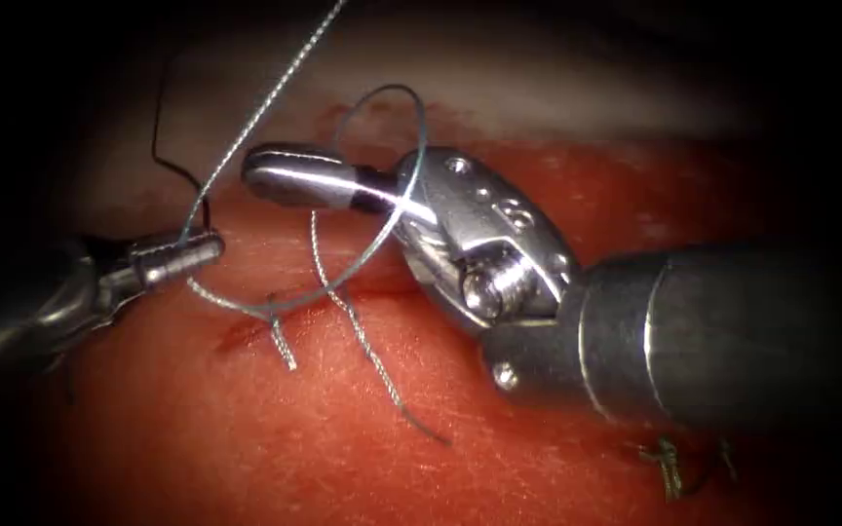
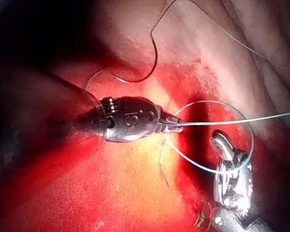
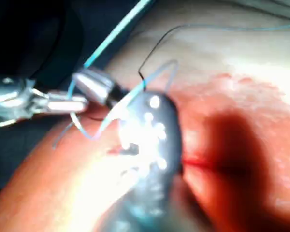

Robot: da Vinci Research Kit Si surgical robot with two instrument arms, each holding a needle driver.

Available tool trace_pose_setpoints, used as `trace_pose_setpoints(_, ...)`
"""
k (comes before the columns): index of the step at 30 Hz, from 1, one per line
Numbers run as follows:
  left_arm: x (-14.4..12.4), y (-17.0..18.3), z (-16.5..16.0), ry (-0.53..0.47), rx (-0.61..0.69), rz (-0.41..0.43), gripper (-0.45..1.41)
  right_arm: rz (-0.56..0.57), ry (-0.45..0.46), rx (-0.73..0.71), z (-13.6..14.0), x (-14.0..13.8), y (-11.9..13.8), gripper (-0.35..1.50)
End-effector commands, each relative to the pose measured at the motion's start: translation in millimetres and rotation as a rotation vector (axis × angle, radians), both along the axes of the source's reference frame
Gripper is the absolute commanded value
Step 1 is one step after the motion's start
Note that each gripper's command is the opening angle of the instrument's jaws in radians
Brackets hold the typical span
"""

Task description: Wound Closure

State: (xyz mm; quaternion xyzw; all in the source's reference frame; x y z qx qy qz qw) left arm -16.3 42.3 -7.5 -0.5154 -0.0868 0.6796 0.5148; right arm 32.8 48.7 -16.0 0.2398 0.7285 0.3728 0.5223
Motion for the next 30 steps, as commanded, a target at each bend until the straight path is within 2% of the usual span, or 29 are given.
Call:
trace_pose_setpoints(1,-0.9,-0.5,1.1,0.001,0.004,0.007,-0.35,-0.012,0.012,-0.023,0.6,-0.1,-0.2,-0.32)
trace_pose_setpoints(3,-1.3,-0.2,1.4,-0.002,0.009,0.006,-0.35,-0.03,0.023,-0.044,0.6,-0.5,-0.2,-0.06)
trace_pose_setpoints(5,-2.2,0.1,1.6,-0.007,0.011,0.013,-0.35,-0.093,0.067,-0.071,0.6,-0.9,-0.2,0.07)
trace_pose_setpoints(9,-3.6,0.9,2.0,-0.014,0.015,0.022,-0.35,-0.218,0.127,-0.096,0.6,-0.9,-0.2,0.19)
trace_pose_setpoints(12,-4.6,2.2,2.7,-0.015,0.015,0.026,-0.35,-0.362,0.164,-0.146,0.4,-0.9,0.1,0.24)
trace_pose_setpoints(13,-5.0,2.8,3.4,-0.017,0.013,0.031,-0.35,-0.461,0.169,-0.201,0.1,-0.8,0.5,0.24)
trace_pose_setpoints(21,-4.7,2.9,4.0,-0.021,0.013,0.035,-0.35,-0.641,0.159,-0.394,-1.4,-0.2,3.1,0.26)
trace_pose_setpoints(24,-4.9,3.0,4.0,-0.02,0.013,0.033,-0.35,-0.699,0.136,-0.446,-1.6,0.1,2.9,0.37)
trace_pose_setpoints(25,-5.0,3.0,4.0,-0.021,0.014,0.035,-0.35,-0.739,0.123,-0.478,-1.6,0.3,2.4,0.51)
trace_pose_setpoints(30,-5.0,3.0,4.0,-0.021,0.014,0.035,-0.35,-0.815,0.104,-0.55,-1.1,0.3,1.1,0.79)
